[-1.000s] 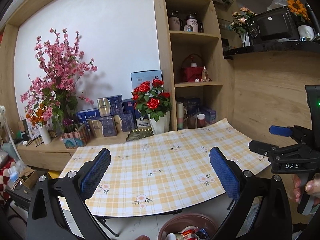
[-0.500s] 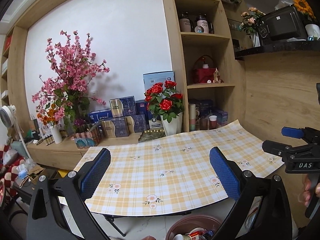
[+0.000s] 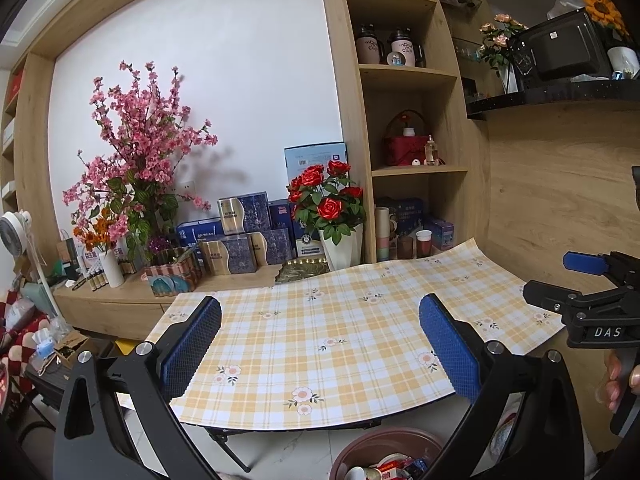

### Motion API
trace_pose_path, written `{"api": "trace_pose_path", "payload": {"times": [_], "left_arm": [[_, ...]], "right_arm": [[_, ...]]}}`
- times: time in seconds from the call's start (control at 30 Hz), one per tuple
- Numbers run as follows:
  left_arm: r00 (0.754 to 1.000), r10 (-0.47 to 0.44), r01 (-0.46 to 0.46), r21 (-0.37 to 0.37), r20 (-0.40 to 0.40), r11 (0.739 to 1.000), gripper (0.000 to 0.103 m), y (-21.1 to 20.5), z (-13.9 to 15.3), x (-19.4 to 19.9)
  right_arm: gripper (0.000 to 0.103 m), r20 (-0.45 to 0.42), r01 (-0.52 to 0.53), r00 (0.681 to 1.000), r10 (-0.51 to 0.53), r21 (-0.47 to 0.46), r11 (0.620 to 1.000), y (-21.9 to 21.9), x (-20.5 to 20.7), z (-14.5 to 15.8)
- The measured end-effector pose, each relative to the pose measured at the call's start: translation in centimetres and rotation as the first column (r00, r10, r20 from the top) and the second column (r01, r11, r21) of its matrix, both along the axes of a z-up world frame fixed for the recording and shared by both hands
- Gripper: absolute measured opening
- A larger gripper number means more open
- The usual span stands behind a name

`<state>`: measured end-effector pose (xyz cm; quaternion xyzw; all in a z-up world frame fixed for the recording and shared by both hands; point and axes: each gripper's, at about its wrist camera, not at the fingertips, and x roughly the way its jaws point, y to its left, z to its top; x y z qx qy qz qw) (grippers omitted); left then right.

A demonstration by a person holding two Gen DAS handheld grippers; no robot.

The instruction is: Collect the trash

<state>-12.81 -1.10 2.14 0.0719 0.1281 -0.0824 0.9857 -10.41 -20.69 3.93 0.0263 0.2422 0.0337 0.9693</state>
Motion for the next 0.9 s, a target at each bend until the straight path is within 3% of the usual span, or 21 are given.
{"api": "trace_pose_path", "payload": {"times": [0.9], "left_arm": [[1.0, 0.024, -0.024, 0.023, -0.016, 0.999, 0.097, 0.8, -1.0, 0.1]], "right_arm": [[0.097, -0.04, -0.001, 0.999, 0.0, -0.024, 1.0, 0.8, 0.5, -1.3]]}}
